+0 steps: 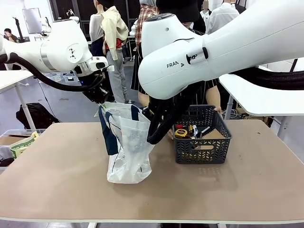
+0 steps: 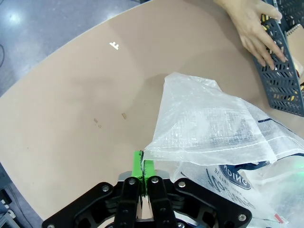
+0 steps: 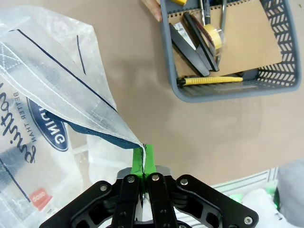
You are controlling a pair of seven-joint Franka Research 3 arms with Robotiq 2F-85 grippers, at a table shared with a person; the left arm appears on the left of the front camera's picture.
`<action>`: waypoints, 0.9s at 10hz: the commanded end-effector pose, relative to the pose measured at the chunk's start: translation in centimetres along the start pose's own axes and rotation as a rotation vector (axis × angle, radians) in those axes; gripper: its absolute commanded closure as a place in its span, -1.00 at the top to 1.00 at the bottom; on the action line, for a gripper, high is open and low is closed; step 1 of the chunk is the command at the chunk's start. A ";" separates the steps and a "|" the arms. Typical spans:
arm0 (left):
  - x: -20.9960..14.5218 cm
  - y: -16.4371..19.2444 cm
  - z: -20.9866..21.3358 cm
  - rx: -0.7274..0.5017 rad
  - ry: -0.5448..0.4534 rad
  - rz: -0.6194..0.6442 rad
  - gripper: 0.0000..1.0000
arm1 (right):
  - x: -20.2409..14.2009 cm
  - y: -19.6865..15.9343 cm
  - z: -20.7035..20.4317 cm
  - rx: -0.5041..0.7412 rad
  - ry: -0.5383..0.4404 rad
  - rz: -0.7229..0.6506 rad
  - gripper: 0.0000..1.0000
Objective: Transfer purchased items from the store into the shopping bag.
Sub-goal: Move the Reusable shopping bag to the right side of the table.
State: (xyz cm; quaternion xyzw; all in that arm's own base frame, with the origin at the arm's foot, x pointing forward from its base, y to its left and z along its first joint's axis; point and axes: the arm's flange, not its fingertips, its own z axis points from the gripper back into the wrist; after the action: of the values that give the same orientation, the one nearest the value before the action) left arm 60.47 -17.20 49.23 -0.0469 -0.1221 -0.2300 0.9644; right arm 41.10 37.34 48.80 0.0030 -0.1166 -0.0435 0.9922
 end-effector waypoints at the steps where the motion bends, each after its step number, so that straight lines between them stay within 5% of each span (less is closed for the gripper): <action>1: 0.0 0.1 0.1 0.004 -0.007 0.004 -1.00 | 0.0 -0.2 -0.1 -0.001 -0.002 0.007 -1.00; 9: 0.0 0.1 0.1 0.004 -0.007 0.004 -1.00 | 0.0 -0.2 -0.1 -0.001 -0.002 0.007 -1.00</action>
State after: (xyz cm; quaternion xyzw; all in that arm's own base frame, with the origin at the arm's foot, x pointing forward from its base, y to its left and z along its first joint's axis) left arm 60.47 -17.20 49.23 -0.0469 -0.1221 -0.2300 0.9644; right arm 41.11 37.34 48.80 0.0030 -0.1166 -0.0436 0.9922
